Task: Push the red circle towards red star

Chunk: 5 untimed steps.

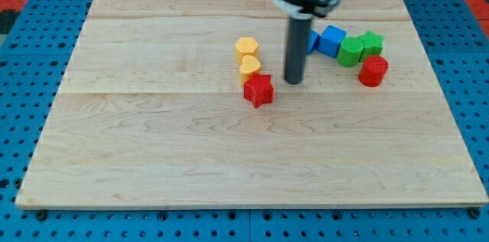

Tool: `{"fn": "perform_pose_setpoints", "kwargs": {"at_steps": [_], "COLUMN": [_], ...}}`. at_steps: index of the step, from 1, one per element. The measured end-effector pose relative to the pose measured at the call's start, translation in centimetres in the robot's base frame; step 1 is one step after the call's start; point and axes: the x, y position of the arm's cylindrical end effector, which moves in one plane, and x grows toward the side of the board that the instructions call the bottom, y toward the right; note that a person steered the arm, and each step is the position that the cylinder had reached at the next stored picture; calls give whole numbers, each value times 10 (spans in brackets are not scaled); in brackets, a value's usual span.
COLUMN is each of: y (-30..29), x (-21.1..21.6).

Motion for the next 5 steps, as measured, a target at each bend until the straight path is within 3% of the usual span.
{"fn": "perform_pose_setpoints", "kwargs": {"at_steps": [1, 2, 3, 4, 5], "y": [13, 114, 141, 115, 48], "x": [63, 85, 27, -17, -4]}}
